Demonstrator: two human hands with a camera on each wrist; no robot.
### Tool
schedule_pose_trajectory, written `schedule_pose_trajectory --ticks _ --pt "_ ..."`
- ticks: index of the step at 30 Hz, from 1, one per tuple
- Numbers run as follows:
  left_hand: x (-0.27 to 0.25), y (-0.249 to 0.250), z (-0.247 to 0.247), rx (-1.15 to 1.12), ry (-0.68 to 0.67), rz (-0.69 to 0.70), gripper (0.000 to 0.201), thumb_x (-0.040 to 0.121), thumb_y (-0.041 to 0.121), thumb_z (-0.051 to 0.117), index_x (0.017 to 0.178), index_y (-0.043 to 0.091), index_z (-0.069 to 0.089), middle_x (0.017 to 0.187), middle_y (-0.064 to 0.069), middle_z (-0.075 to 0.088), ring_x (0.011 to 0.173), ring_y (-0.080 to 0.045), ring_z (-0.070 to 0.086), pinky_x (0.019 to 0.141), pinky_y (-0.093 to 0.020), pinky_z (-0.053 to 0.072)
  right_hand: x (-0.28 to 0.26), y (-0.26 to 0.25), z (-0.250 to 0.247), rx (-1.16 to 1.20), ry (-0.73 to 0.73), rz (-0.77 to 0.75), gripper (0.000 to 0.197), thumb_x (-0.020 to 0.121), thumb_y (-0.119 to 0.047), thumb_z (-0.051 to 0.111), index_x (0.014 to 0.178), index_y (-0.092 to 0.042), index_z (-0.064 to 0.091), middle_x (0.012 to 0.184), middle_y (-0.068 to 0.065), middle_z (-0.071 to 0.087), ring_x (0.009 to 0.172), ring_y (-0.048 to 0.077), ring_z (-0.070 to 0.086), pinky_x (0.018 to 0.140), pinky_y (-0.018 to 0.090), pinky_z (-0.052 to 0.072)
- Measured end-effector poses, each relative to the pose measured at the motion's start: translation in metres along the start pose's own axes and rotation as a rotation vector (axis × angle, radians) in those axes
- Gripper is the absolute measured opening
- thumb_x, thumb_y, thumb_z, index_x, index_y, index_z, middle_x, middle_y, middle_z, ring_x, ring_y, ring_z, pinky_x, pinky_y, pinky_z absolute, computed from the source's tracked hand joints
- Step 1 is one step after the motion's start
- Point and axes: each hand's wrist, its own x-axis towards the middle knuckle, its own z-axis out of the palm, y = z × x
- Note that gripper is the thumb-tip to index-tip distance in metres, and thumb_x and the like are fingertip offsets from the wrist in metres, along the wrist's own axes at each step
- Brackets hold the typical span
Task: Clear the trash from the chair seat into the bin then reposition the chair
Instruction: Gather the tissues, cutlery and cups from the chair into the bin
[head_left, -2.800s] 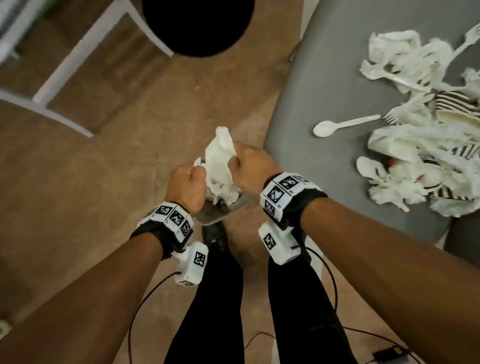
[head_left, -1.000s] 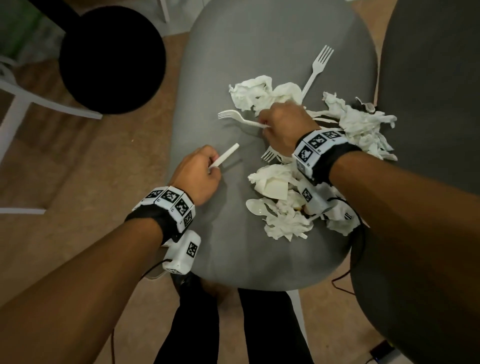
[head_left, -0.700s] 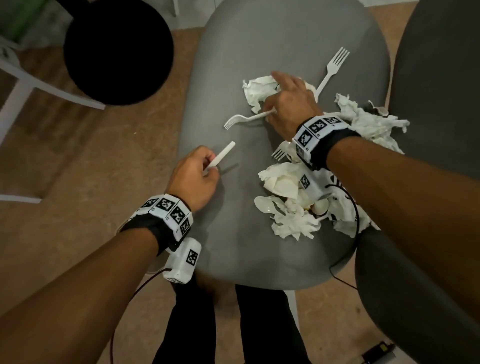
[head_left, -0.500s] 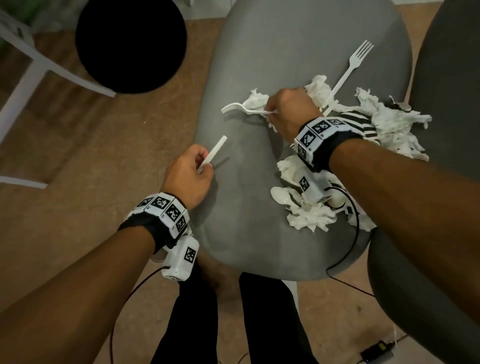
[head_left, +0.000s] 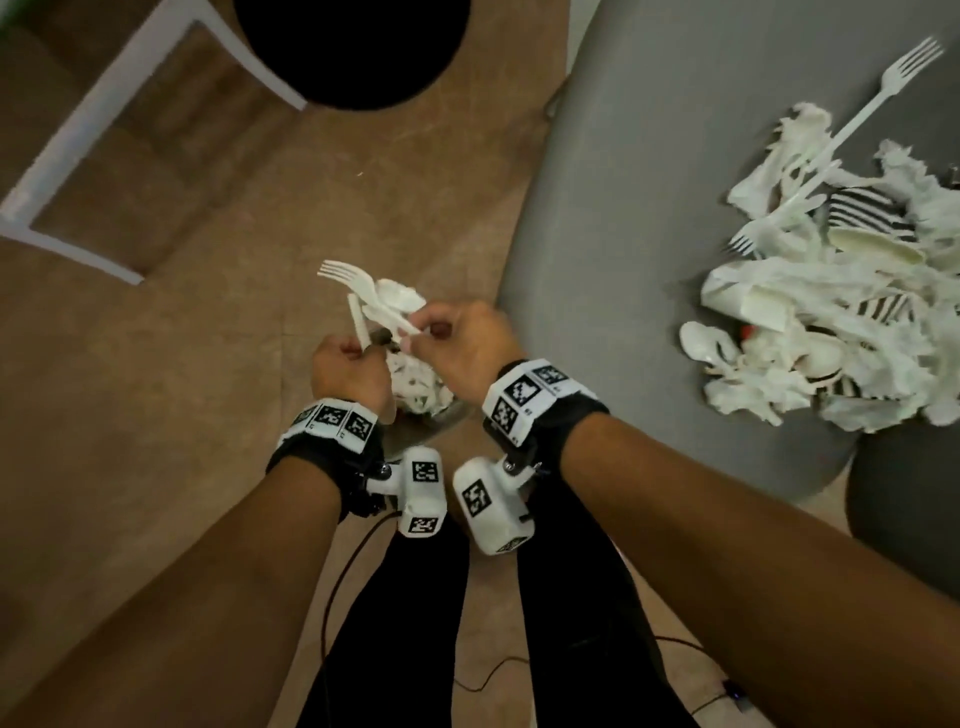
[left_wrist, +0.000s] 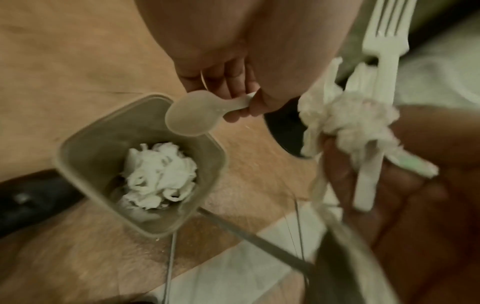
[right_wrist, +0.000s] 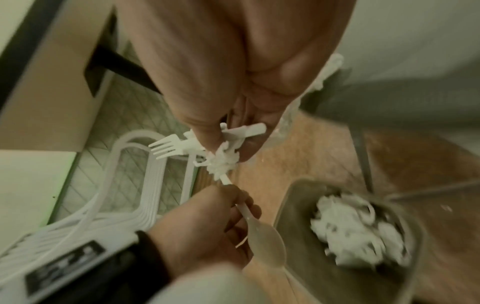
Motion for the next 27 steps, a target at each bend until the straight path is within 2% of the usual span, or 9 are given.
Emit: schedule_pose_trajectory --ticks 2,5,9,13,15,18,22,25,27 --pt "0.014 -0.036 -0.017 -0.016 0.023 -0.101 0.023 0.078 0.023 0.063 0.097 0.011 0.068 0.093 -0.01 0.072 0.085 -0.033 0.067 0.073 -0.035 0.052 0.0 0.01 0.036 -0.04 -0.017 0.058 0.019 0.087 -0.021 0.074 0.106 -0.019 0.078 0.099 0.002 0.074 0.086 0.014 0.066 0.071 0.015 0.046" --pt "0.036 -0.084 -0.035 -0.03 -0.019 -0.198 0.018 0.069 0.025 0.06 0.083 0.014 0.064 0.086 -0.014 0.073 0.085 -0.034 0.071 0.078 -0.044 0.06 0.012 0.029 0.073 -0.154 -0.076 0.153 0.039 0.089 -0.025 0.072 0.127 -0.019 0.068 0.126 0.005 0.068 0.114 0.021 0.064 0.079 0.012 0.04" --pt "0.049 -0.107 -0.048 -0.007 -0.074 -0.195 0.006 0.079 0.016 0.062 0.084 0.019 0.062 0.091 -0.013 0.073 0.084 -0.032 0.071 0.076 -0.04 0.059 0.023 0.049 0.094 -0.451 -0.208 0.172 0.059 0.092 -0.033 0.068 0.146 -0.019 0.05 0.152 0.008 0.047 0.139 0.027 0.046 0.11 0.03 0.038" --pt "0.048 -0.106 -0.04 0.0 -0.138 -0.115 0.013 0.081 0.012 0.064 0.094 0.011 0.067 0.088 -0.01 0.073 0.08 -0.027 0.07 0.066 -0.03 0.053 0.02 0.056 0.09 -0.518 -0.218 0.194 0.047 0.096 -0.029 0.059 0.142 -0.024 0.054 0.146 0.005 0.055 0.132 0.026 0.053 0.104 0.028 0.043" --pt "0.042 -0.096 -0.033 -0.019 -0.211 -0.094 0.018 0.086 0.016 0.066 0.103 0.012 0.068 0.097 -0.009 0.074 0.084 -0.024 0.069 0.071 -0.031 0.053 0.017 0.055 0.084 -0.492 -0.211 0.182 0.043 0.096 -0.027 0.057 0.139 -0.025 0.057 0.143 0.003 0.058 0.129 0.025 0.055 0.104 0.029 0.045" --pt "0.034 -0.08 -0.024 0.009 -0.269 -0.058 0.034 0.092 0.019 0.062 0.124 0.011 0.064 0.114 -0.001 0.068 0.104 -0.019 0.063 0.087 -0.025 0.046 0.011 0.045 0.076 -0.463 -0.214 0.117 0.042 0.095 -0.026 0.058 0.137 -0.023 0.058 0.138 0.001 0.062 0.127 0.022 0.057 0.105 0.028 0.043" --pt "0.029 -0.061 -0.021 0.213 -0.343 0.0 0.024 0.089 0.021 0.06 0.107 0.012 0.072 0.109 -0.01 0.072 0.104 -0.031 0.064 0.086 -0.031 0.049 0.004 0.029 0.059 -0.358 -0.186 0.041 0.037 0.094 -0.023 0.059 0.131 -0.022 0.062 0.129 -0.001 0.068 0.12 0.02 0.062 0.104 0.03 0.047" --pt "0.021 -0.033 -0.019 0.287 -0.355 0.112 0.021 0.088 0.018 0.058 0.104 0.017 0.072 0.104 -0.006 0.072 0.1 -0.026 0.065 0.083 -0.029 0.049 -0.001 0.013 0.027 -0.249 -0.156 -0.025 0.032 0.095 -0.021 0.057 0.126 -0.022 0.064 0.117 -0.003 0.071 0.11 0.017 0.066 0.097 0.03 0.051" --pt "0.013 -0.005 -0.012 0.303 -0.338 0.202 0.016 0.088 0.015 0.057 0.091 0.023 0.071 0.096 -0.005 0.073 0.094 -0.026 0.067 0.082 -0.032 0.053 -0.005 0.003 -0.003 -0.183 -0.131 -0.069 0.031 0.095 -0.02 0.056 0.124 -0.022 0.064 0.11 -0.004 0.073 0.103 0.016 0.067 0.094 0.032 0.054"
